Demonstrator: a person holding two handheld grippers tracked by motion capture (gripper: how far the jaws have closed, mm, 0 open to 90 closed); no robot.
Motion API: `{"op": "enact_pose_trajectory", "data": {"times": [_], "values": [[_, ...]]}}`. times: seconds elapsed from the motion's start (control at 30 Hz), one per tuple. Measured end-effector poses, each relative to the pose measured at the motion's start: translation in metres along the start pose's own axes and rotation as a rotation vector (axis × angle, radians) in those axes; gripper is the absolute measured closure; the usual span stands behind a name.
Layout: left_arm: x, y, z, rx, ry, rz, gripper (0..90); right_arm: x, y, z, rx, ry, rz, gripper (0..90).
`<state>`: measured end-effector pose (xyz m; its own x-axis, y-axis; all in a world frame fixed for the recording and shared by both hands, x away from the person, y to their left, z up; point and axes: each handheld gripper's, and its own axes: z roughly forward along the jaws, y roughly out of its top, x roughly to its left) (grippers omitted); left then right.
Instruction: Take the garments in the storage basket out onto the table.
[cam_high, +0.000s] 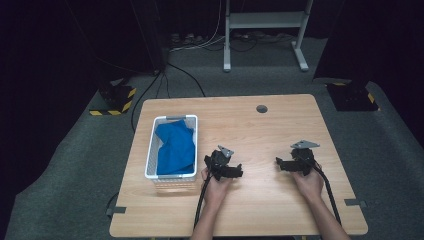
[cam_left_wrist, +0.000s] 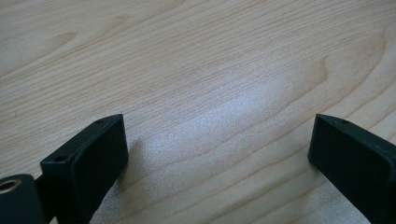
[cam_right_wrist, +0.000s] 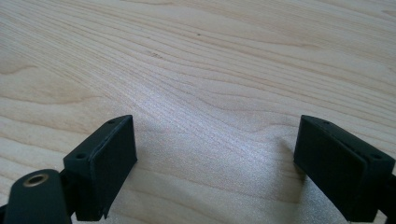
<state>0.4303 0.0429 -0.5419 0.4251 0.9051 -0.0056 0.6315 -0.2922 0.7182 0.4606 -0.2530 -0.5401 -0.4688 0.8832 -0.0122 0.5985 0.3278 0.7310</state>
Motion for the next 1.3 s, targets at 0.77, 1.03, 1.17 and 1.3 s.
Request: {"op": "enact_pose_trajectory", "data": {"times": [0.77,1.03,1.17,1.3], "values": [[-0.002,0.004,-0.010,-0.005,-0.047,0.027,1.8,0.000,0.000,0.000,0.000,0.000,0.000,12.5],[-0.001,0.010,-0.021,-0.032,-0.040,0.024,3.2,0.000,0.000,0.000,0.000,0.000,0.000,12.5],[-0.002,0.013,-0.028,-0.050,-0.031,0.034,3.4,0.000,0.000,0.000,0.000,0.000,0.000,12.5],[-0.002,0.017,-0.034,-0.067,-0.024,0.042,4.8,0.000,0.000,0.000,0.000,0.000,0.000,12.5]]}}
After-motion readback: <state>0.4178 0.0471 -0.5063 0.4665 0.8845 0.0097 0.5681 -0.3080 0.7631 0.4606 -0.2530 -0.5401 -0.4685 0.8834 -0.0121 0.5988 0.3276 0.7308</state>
